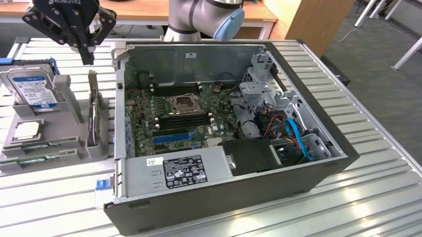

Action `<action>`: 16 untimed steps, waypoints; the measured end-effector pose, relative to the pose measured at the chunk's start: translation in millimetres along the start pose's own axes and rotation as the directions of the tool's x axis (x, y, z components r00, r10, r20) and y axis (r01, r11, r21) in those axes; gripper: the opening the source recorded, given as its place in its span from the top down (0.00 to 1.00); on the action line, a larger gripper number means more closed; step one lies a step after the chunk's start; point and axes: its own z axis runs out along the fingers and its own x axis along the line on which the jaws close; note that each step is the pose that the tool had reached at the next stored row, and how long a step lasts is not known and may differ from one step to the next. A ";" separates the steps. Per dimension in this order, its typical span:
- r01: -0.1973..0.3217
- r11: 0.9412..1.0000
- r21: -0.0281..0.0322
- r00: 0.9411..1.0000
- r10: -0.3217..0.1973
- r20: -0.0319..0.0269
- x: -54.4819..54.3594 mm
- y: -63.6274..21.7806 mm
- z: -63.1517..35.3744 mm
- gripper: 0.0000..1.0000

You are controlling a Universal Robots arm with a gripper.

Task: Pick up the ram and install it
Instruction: 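Reach for the ram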

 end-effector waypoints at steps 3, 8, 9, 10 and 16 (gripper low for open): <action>0.000 1.000 0.000 1.000 0.000 0.000 5.7 -0.4 -0.1 0.90; 0.000 1.000 0.000 1.000 0.000 0.000 15.9 -1.2 -0.3 0.90; 0.000 1.000 0.000 1.000 0.000 0.000 18.0 -1.4 -0.3 0.90; 0.000 1.000 0.000 1.000 0.000 0.000 20.2 -1.5 -0.3 0.90; 0.000 1.000 0.000 1.000 0.000 0.000 33.8 -2.5 -0.5 0.90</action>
